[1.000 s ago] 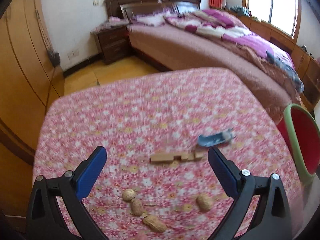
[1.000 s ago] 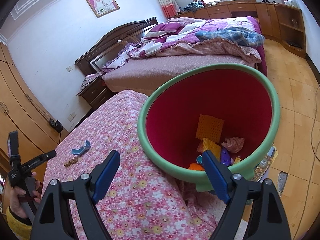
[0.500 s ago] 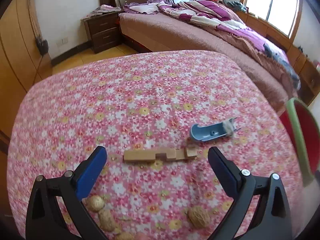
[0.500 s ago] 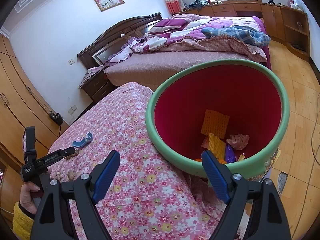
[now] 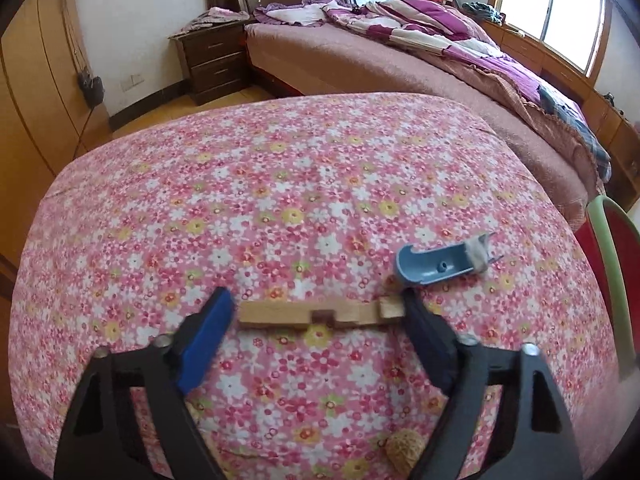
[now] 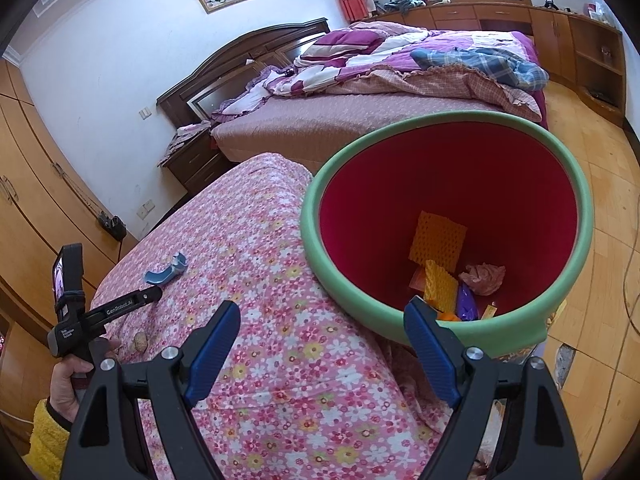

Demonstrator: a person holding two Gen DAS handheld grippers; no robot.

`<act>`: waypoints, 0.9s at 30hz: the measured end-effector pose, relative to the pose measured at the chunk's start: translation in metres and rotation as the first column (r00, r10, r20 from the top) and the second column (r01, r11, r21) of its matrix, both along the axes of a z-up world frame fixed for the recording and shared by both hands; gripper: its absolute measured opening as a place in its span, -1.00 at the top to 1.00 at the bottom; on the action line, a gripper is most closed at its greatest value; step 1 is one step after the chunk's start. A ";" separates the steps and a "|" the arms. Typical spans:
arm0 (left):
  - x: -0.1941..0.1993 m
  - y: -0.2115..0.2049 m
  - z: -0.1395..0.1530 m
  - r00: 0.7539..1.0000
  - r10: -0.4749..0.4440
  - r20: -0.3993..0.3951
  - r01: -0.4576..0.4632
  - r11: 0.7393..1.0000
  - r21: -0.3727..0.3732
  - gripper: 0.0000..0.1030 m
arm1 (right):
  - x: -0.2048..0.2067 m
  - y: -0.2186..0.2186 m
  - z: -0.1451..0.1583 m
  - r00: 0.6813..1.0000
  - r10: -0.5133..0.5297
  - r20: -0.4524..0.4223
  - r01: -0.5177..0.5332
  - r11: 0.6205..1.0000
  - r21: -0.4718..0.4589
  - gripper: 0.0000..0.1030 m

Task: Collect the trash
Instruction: 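Grasp the wooden stick with the left tool and lift it, then grasp the blue plastic piece with the right tool while the left tool holds the stick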

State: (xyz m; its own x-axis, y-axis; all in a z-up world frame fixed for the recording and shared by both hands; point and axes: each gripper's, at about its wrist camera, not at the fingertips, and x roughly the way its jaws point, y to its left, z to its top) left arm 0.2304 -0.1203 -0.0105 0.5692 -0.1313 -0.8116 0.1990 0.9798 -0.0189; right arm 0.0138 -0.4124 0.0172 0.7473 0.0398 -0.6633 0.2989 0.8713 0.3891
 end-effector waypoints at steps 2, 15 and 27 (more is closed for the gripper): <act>-0.002 0.003 0.002 1.000 -0.007 -0.009 0.006 1.000 -0.010 -0.50 | 0.001 0.004 0.003 1.000 0.007 0.003 -0.007 1.000 -0.007 -0.67; -0.014 0.079 0.047 0.994 0.083 0.073 -0.086 0.996 0.033 -0.50 | 0.022 0.052 0.027 0.991 0.130 0.024 -0.129 0.990 -0.051 -0.73; -0.005 0.155 0.038 0.968 0.243 0.060 -0.242 0.970 -0.034 -0.50 | 0.079 0.120 0.018 0.969 0.245 -0.032 -0.247 0.966 -0.074 -1.00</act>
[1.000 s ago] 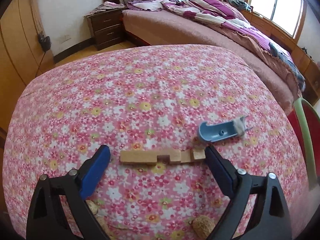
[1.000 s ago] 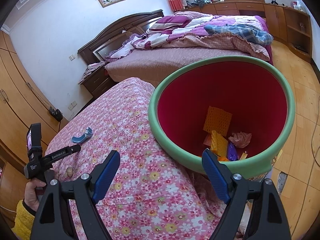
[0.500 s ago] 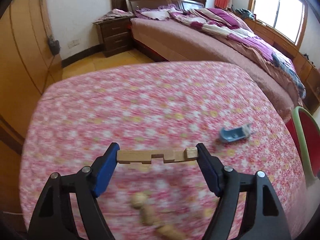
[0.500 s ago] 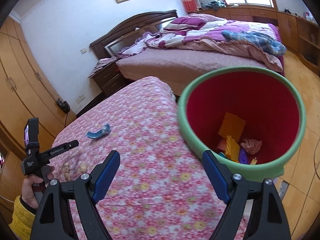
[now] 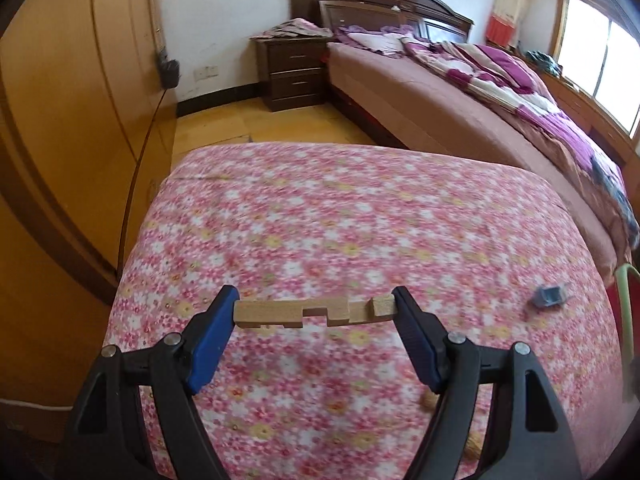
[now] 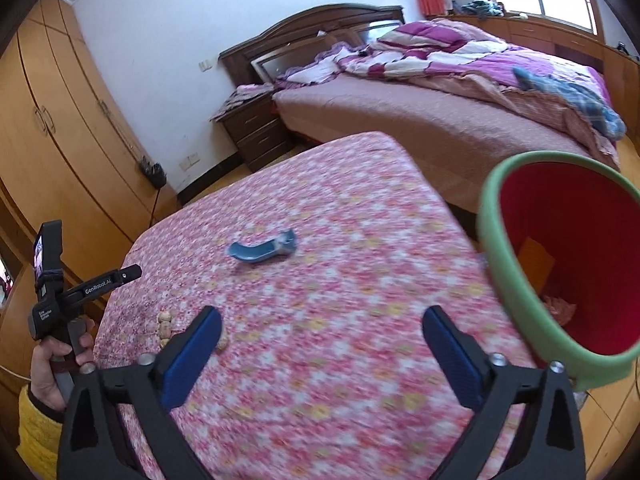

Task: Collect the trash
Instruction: 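Grasp the blue plastic piece with the right tool while the left tool holds the stick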

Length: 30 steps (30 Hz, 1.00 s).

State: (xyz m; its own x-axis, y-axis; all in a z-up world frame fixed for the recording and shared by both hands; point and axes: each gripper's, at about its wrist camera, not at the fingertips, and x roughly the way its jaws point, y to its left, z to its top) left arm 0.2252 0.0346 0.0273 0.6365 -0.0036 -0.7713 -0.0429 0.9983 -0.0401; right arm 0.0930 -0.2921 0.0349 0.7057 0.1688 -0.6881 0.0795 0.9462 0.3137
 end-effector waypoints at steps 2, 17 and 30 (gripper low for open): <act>0.002 0.003 -0.008 1.000 0.018 0.000 -0.018 1.000 -0.017 -0.50 | 0.012 0.013 -0.006 1.000 0.026 -0.016 -0.026 0.999 -0.020 -1.00; 0.007 -0.001 -0.037 1.000 0.013 0.017 -0.012 0.999 -0.043 -0.50 | 0.108 0.074 -0.042 0.992 0.078 -0.099 -0.091 0.986 -0.137 -1.00; 0.007 -0.002 -0.039 1.000 -0.004 0.013 0.005 0.997 -0.072 -0.50 | 0.129 0.079 -0.051 0.995 0.047 -0.089 -0.060 0.987 -0.149 -0.88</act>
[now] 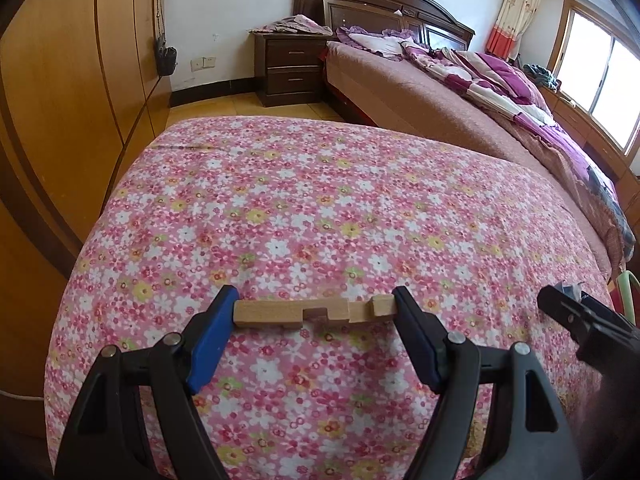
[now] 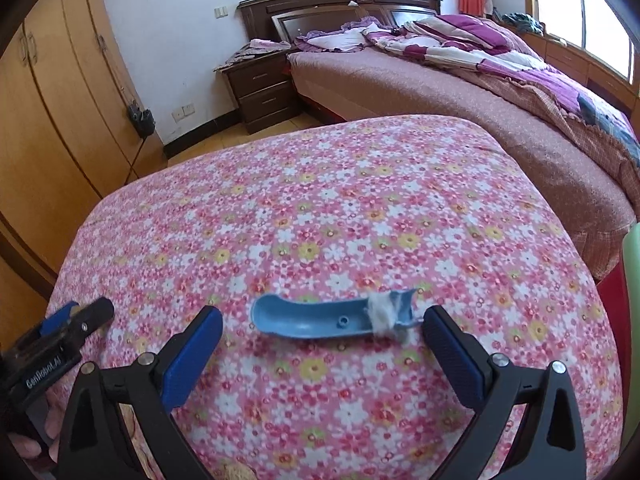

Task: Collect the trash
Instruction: 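Grasp the blue plastic piece with the right tool while the left tool holds the stick, then carry the wooden stick and blue piece over the red bucket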

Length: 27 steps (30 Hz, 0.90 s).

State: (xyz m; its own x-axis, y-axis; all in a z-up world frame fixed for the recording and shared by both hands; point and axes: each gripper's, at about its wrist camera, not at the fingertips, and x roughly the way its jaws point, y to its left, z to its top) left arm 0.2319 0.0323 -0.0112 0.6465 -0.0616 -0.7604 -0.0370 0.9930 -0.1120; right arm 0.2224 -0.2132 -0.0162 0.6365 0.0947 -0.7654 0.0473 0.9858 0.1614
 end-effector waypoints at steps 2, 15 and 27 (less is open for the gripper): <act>0.000 0.000 0.000 1.000 0.000 0.001 0.000 1.000 -0.005 -0.50 | -0.001 -0.002 0.001 1.000 -0.017 0.005 0.017 1.000 -0.012 -0.61; -0.006 0.000 0.003 1.000 -0.017 0.021 0.017 1.000 -0.016 -0.50 | -0.031 -0.007 0.019 0.999 -0.005 0.046 0.002 0.999 0.053 -0.49; -0.026 -0.021 0.013 0.995 -0.079 0.057 0.079 0.997 0.004 -0.50 | -0.100 -0.042 0.043 0.992 -0.066 0.103 0.052 0.990 0.127 -0.49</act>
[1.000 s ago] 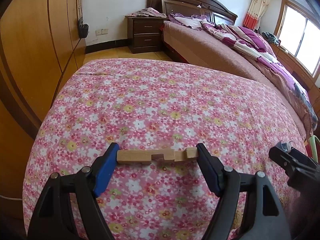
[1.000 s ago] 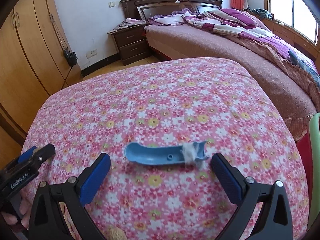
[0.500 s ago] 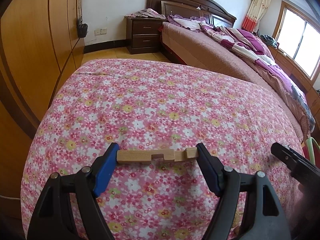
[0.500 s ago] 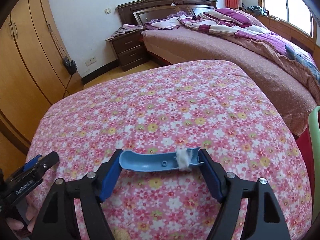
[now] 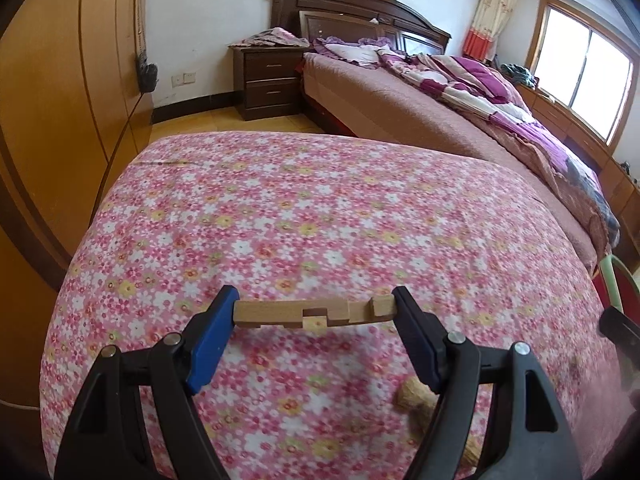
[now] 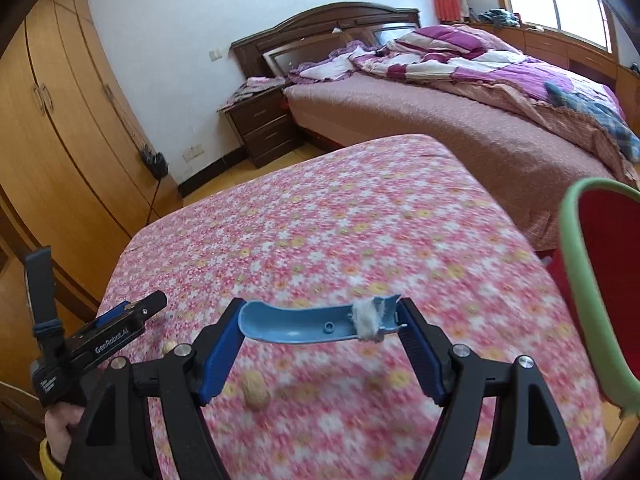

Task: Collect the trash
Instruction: 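Carry the wooden stick and blue piece over the red bucket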

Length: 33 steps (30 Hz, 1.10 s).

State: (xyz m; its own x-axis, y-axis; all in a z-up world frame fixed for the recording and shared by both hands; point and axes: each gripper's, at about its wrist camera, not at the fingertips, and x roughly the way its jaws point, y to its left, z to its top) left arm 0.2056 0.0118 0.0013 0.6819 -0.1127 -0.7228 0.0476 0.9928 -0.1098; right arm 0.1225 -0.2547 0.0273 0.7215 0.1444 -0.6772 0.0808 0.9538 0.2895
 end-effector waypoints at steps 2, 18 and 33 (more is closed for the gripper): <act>-0.004 -0.006 0.003 1.000 -0.018 0.008 0.017 1.000 0.011 -0.50 | -0.012 -0.011 0.000 1.000 -0.016 -0.004 0.016 1.000 0.003 -0.49; -0.043 -0.065 0.048 0.985 -0.161 0.060 0.163 0.986 -0.028 -0.50 | -0.086 -0.107 0.003 0.969 -0.247 0.004 0.247 0.969 -0.002 -0.49; -0.064 -0.172 0.061 0.933 -0.358 0.042 0.360 0.929 -0.084 -0.50 | -0.110 -0.198 -0.002 0.918 -0.396 0.014 0.396 0.917 -0.043 -0.49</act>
State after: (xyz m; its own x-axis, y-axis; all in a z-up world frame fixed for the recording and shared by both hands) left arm 0.1412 -0.1606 0.0619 0.6020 -0.4165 -0.6812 0.4033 0.8950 -0.1907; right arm 0.0124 -0.4524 0.0255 0.7167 -0.1833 -0.6729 0.4532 0.8558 0.2496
